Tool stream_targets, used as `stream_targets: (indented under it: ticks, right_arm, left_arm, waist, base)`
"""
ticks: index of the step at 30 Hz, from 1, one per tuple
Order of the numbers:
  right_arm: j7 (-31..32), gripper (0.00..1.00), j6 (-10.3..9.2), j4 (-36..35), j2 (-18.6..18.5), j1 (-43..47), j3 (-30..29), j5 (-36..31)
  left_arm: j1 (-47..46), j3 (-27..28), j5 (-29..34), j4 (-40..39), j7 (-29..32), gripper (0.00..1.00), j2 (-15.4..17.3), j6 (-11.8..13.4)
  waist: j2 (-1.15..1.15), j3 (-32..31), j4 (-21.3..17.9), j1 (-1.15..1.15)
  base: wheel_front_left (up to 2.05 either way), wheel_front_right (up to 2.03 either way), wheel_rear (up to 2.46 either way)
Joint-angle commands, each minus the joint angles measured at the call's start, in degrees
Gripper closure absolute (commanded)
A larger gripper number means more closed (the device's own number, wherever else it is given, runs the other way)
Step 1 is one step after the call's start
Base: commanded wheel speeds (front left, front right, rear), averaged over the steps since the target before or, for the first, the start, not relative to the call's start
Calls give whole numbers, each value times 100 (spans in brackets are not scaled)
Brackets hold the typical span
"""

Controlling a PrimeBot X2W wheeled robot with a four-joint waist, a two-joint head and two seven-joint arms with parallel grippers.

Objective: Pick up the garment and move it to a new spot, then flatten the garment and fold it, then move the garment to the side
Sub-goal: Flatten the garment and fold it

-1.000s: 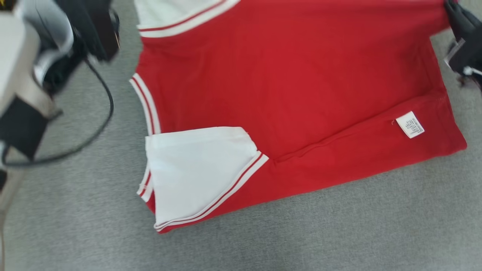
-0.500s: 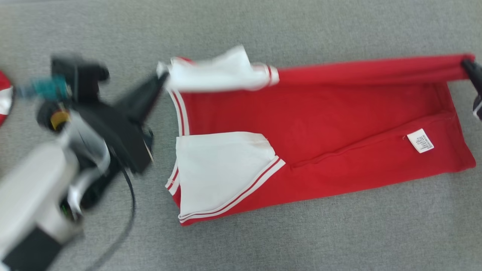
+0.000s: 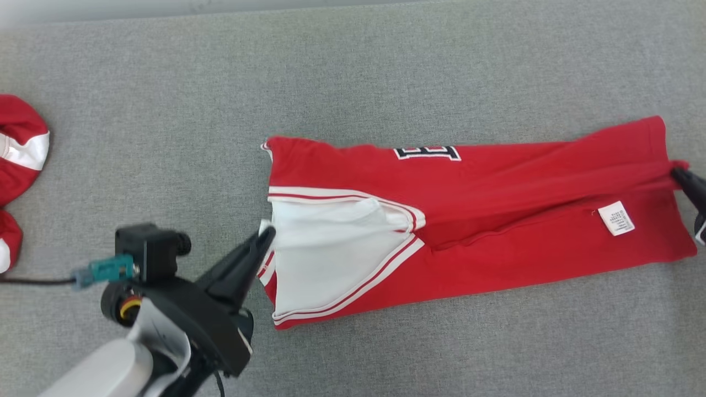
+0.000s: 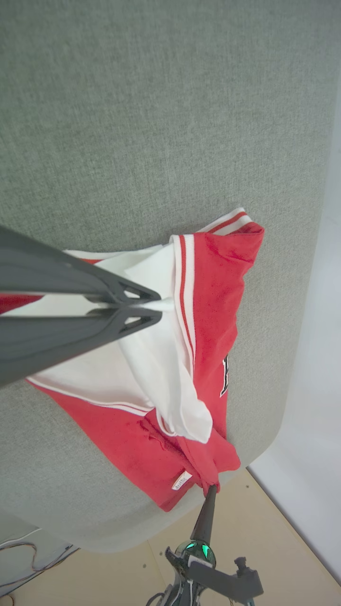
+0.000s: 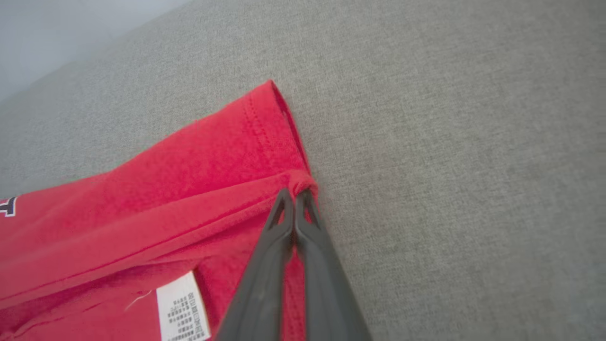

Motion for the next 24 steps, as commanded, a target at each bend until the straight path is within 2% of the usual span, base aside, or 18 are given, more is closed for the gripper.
stream_targets:
  ticks: [1,9,10,11,12,13,14,15,20,24]
  right_arm:
    - [-22,100,-4,-17,-38,118,-31,9]
    - [-14,100,-4,134,247,464,-155,-68]
    - [2,100,-4,154,276,499,-161,-76]
    - [2,100,-4,154,276,499,-161,-76]
    - [-11,100,-5,179,303,502,-187,-85]
    - [-42,81,-5,210,324,499,-221,-93]
    - [-83,9,-5,229,335,493,-247,-135]
    - [-125,0,-6,242,350,486,-271,-170]
    - [-602,0,-3,131,371,426,-417,-440]
    - [-1171,0,-3,-110,439,478,-442,-794]
  left_arm:
    - [145,-2,-32,-11,-64,100,3,32]
    - [415,-124,123,368,-439,100,-139,-62]
    - [427,-159,156,440,-479,96,-158,-75]
    - [427,-159,156,440,-479,96,-158,-75]
    - [440,-166,172,503,-519,77,-192,-67]
    - [449,-191,216,564,-550,44,-205,-47]
    - [459,-212,245,616,-585,0,-222,-22]
    - [458,-221,304,654,-624,0,-239,-2]
    - [529,-244,510,807,-838,0,-260,125]
    - [640,-27,701,917,-1230,0,-175,383]
  waist:
    - [1,4,-10,1]
    - [1,34,-42,1]
    - [1,31,-43,1]
    - [1,31,-43,1]
    - [1,28,-45,1]
    - [1,21,-49,1]
    - [1,12,-51,1]
    - [1,-2,-54,1]
    - [1,-155,-78,1]
    - [1,-372,-94,1]
  base:
    - [0,0,0]
    - [0,0,0]
    - [0,0,0]
    - [0,0,0]
    - [0,0,0]
    - [0,0,0]
    - [0,0,0]
    - [0,0,0]
    - [0,0,0]
    - [0,0,0]
